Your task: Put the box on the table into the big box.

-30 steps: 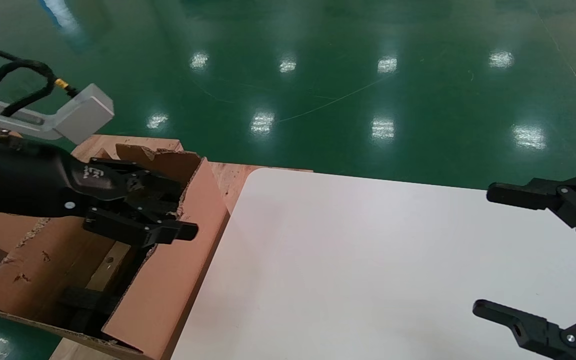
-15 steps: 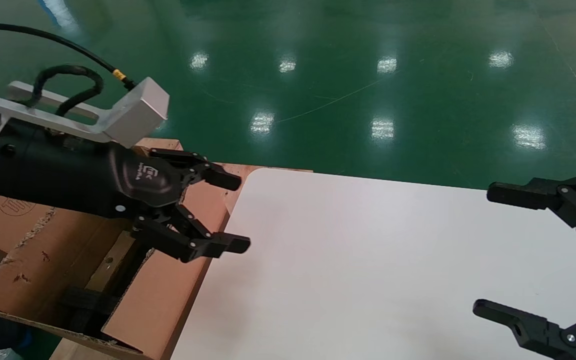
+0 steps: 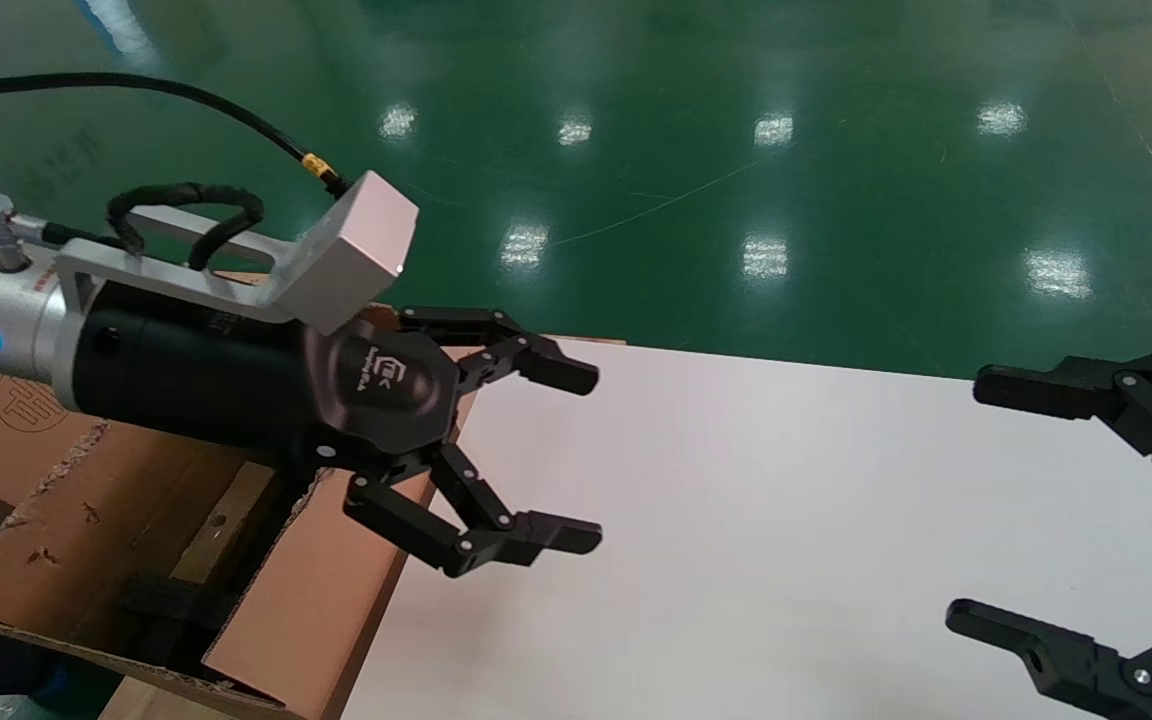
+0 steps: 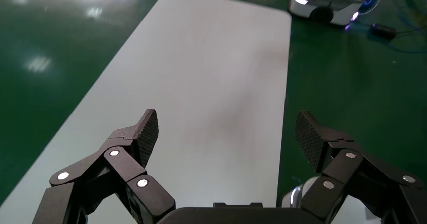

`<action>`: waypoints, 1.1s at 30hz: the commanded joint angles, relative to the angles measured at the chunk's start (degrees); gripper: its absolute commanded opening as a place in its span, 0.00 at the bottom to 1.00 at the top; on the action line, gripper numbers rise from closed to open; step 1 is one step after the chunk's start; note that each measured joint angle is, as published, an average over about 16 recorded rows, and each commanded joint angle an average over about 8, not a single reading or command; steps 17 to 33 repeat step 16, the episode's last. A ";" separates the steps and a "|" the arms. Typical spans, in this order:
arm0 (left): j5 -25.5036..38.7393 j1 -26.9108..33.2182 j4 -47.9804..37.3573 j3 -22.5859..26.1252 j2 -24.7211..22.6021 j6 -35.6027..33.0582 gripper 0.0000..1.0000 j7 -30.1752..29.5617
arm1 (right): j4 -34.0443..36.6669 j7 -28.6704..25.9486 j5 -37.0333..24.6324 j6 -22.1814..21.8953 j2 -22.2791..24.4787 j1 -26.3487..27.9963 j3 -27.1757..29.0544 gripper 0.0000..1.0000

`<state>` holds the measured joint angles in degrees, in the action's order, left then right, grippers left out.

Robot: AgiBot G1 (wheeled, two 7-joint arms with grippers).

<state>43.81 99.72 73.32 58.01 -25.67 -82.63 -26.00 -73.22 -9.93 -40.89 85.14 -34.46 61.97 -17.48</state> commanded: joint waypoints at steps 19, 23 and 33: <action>-1.19 -23.24 0.16 -25.58 -5.69 -1.86 1.00 9.29 | -0.01 -0.06 -0.07 0.02 -0.04 -0.05 0.12 1.00; -1.19 -23.24 0.16 -25.58 -5.69 -1.86 1.00 9.29 | -0.01 -0.06 -0.07 0.02 -0.04 -0.05 0.12 1.00; -1.19 -23.24 0.16 -25.58 -5.69 -1.86 1.00 9.29 | -0.01 -0.06 -0.07 0.02 -0.04 -0.05 0.12 1.00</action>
